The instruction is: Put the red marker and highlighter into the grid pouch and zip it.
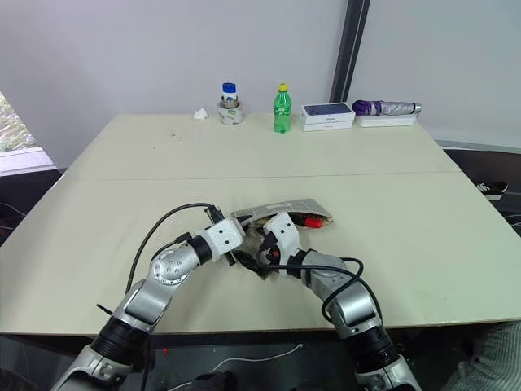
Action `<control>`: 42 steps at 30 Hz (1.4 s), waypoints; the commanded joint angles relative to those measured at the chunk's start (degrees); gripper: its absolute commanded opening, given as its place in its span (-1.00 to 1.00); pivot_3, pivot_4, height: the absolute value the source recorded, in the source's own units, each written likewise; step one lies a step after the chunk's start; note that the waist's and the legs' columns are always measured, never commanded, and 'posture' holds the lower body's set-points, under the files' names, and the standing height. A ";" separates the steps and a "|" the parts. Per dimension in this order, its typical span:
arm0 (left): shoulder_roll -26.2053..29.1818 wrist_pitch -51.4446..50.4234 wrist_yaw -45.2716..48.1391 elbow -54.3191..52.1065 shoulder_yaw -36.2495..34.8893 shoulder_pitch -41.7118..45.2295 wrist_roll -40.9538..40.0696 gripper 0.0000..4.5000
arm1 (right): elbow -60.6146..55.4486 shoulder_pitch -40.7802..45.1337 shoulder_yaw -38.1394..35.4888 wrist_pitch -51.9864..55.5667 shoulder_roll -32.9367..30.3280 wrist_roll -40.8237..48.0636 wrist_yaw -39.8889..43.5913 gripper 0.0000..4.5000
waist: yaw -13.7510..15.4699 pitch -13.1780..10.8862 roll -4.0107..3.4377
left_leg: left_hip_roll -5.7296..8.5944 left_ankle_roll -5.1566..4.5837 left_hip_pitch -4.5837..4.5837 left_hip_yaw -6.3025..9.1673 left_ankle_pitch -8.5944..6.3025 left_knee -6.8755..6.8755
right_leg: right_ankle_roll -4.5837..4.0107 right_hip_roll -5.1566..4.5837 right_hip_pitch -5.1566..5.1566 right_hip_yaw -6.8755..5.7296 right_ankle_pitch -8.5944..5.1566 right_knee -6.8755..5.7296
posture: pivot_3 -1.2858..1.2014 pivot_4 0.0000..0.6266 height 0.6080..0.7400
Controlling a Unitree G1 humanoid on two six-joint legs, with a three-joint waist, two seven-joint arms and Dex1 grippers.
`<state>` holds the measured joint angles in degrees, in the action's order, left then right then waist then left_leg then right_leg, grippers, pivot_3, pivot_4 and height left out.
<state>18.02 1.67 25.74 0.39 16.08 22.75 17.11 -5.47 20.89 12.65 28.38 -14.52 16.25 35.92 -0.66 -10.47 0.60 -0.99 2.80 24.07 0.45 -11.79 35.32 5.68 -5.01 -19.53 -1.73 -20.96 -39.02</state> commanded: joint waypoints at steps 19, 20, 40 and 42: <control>3.74 2.06 -1.82 -0.30 -2.47 -1.10 -0.23 -1.00 | -0.94 -0.37 -9.25 1.99 -7.20 2.98 2.11 -0.97 | 0.03 0.00 0.00 | -0.01 -0.01 0.00 0.00 0.00 0.00 | 0.00 0.00 -0.01 0.01 0.00 -0.01 | 0.03 -0.52 1.00; 4.01 2.15 -1.79 -0.25 -2.46 -1.21 -0.22 -1.00 | -0.95 -0.77 -9.74 2.05 -8.24 3.04 2.48 -0.97 | 0.03 0.00 0.00 | -0.01 -0.01 0.00 0.00 -0.01 -0.01 | 0.00 0.00 -0.01 0.01 0.00 -0.01 | 0.03 -0.52 1.00; 8.38 4.73 -1.26 1.07 -5.80 -3.40 -2.15 -1.00 | 13.40 1.55 -17.56 -7.63 -21.39 0.07 5.85 -0.97 | 0.02 0.00 0.00 | -0.02 -0.01 0.00 -0.05 -0.01 -0.01 | 0.00 -0.01 0.00 0.02 0.00 0.00 | 0.03 -0.52 1.00; 8.84 5.17 -0.97 0.86 -5.72 -3.74 -2.12 -1.00 | 15.80 2.38 -18.11 -8.95 -22.24 -0.46 5.87 -0.97 | 0.04 0.00 0.00 | -0.01 -0.01 0.00 -0.06 -0.01 0.00 | 0.00 -0.02 0.00 0.02 0.00 0.00 | 0.03 -0.52 1.00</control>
<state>26.02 6.51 24.88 2.47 12.37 19.46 15.68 9.47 22.24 -3.12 21.07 -35.21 16.44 41.97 -0.62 -10.47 0.60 -1.00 2.78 24.07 0.39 -11.79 35.32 5.68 -5.02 -19.53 -1.71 -20.96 -39.03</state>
